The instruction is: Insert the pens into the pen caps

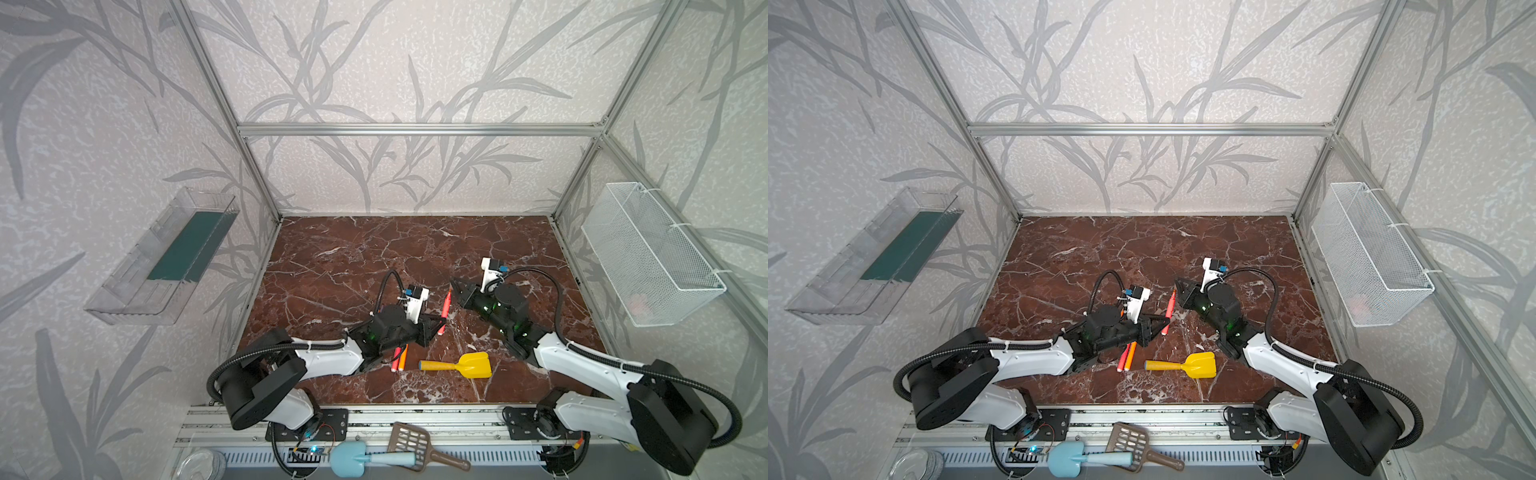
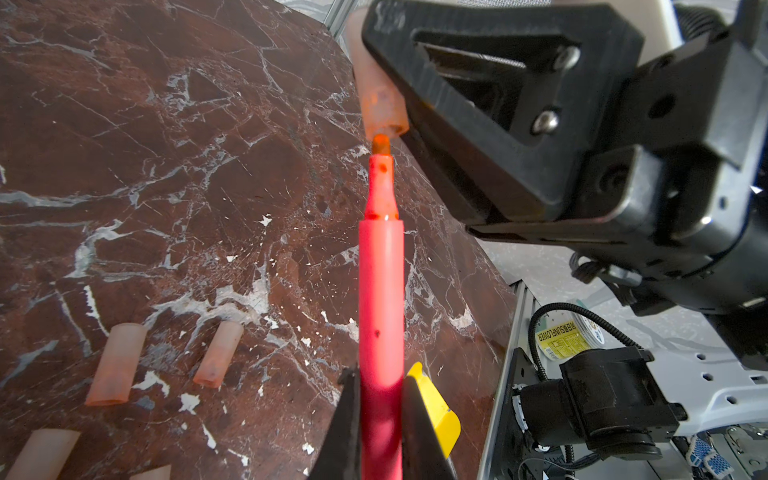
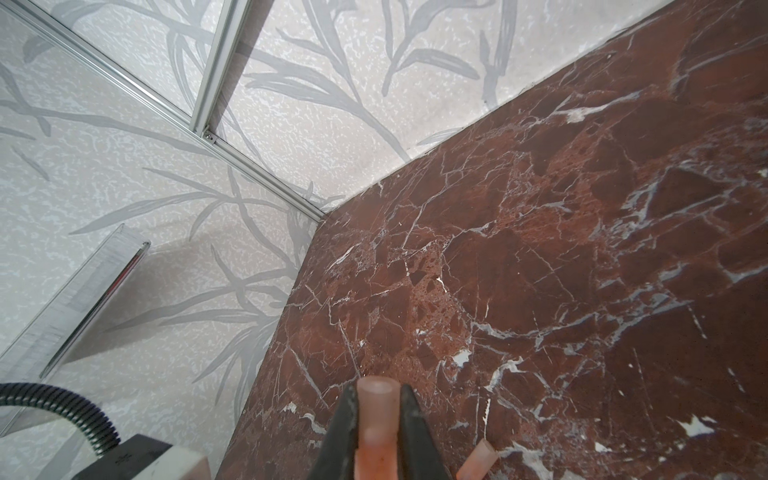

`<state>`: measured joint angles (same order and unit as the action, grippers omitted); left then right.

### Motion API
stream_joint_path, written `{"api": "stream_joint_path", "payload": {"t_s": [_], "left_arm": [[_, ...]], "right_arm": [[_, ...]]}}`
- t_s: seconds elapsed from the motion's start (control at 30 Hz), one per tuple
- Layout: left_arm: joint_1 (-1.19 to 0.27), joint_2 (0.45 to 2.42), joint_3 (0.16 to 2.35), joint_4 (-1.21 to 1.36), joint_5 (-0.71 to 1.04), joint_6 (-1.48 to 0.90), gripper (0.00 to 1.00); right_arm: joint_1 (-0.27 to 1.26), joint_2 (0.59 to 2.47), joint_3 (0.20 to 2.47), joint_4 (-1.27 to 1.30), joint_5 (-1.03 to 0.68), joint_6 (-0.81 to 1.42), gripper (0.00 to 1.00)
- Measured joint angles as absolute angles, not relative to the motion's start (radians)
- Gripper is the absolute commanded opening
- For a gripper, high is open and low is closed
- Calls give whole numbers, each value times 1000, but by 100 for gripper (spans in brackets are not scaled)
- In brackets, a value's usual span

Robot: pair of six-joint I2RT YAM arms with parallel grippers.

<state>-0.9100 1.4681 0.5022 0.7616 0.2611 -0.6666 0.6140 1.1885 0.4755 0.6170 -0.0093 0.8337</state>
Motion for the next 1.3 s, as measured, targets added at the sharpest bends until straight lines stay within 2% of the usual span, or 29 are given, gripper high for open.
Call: {"api": "stream_joint_path", "payload": {"t_s": [1.3], "left_arm": [[-898, 1441, 508, 734, 226, -647, 0]], "right_arm": [[650, 1211, 476, 658, -8, 833, 0]]}}
